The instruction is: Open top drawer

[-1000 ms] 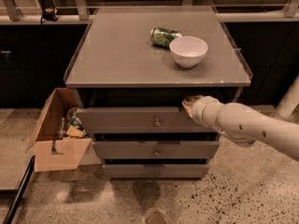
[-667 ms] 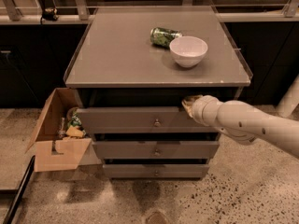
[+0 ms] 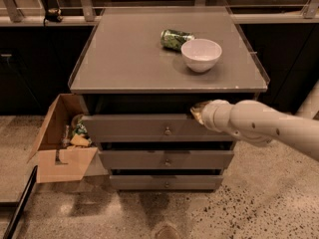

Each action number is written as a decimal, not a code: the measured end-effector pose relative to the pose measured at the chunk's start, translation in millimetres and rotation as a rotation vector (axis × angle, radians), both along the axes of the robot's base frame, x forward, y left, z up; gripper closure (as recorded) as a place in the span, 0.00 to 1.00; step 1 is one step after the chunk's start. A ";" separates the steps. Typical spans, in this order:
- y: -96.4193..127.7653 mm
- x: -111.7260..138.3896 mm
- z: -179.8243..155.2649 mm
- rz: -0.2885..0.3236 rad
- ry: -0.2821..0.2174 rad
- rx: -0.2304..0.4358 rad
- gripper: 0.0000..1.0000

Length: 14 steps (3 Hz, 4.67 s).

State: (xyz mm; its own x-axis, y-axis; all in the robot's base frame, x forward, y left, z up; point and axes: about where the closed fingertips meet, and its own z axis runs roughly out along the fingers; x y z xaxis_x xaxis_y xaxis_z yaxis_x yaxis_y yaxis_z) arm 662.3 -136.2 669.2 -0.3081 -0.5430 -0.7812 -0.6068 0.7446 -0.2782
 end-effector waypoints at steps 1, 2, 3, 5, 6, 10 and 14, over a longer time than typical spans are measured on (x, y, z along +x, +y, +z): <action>-2.9 -4.0 -2.6 0.038 0.042 -0.020 1.00; -2.9 -4.0 -0.8 0.038 0.042 -0.020 1.00; -4.3 -7.9 -2.1 0.051 0.059 -0.020 1.00; -5.8 -13.5 -1.0 0.070 0.077 -0.015 1.00; -2.0 -28.3 -5.9 0.094 0.090 0.012 1.00; 1.2 -43.6 -1.1 0.113 0.126 0.033 1.00; 4.5 4.3 29.6 0.100 0.026 0.013 1.00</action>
Offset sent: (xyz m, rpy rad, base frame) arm -0.1090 -0.0492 -0.0330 -0.0006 0.3792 0.2804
